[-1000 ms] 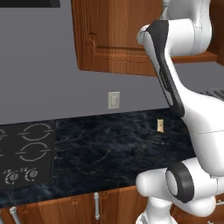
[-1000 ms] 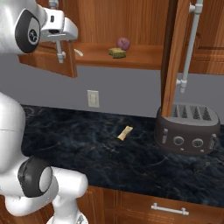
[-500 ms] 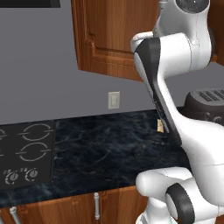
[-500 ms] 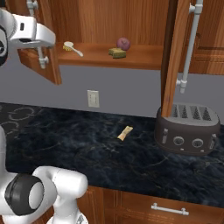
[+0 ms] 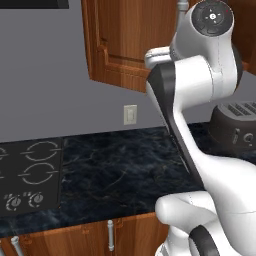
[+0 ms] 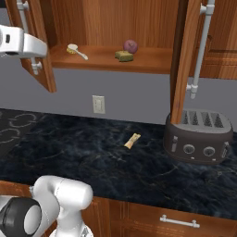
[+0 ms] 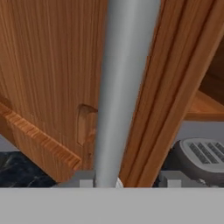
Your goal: Pick the dish brush and sponge from the cabinet and place them on the counter.
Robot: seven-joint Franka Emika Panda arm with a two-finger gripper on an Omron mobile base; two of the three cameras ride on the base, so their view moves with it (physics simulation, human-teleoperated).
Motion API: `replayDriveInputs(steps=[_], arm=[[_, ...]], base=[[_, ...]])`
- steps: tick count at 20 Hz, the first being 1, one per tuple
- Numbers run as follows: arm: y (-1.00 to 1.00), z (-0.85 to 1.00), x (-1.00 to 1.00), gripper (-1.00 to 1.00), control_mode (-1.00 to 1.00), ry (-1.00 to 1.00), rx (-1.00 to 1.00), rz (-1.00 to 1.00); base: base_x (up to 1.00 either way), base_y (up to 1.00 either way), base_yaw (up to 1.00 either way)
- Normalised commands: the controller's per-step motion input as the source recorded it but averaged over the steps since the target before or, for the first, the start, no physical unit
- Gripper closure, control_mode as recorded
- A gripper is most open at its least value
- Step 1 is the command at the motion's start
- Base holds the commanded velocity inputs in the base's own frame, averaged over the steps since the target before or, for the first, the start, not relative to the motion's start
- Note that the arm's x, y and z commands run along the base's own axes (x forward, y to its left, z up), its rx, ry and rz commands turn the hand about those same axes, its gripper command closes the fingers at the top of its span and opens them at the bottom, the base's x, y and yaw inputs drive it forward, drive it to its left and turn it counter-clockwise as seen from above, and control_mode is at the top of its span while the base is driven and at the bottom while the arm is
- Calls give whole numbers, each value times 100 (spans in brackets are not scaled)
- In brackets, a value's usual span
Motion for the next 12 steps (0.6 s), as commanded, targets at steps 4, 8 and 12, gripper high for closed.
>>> replayDriveInputs(steps=[4, 8, 12], arm=[[-2, 0, -9, -100, -100, 0, 2, -1], [-1, 8, -25, -100, -100, -2, 6, 0], [-10, 32, -27, -100, -100, -4, 9, 0]], base=[[0, 0, 0], [0, 0, 0], [0, 0, 0]])
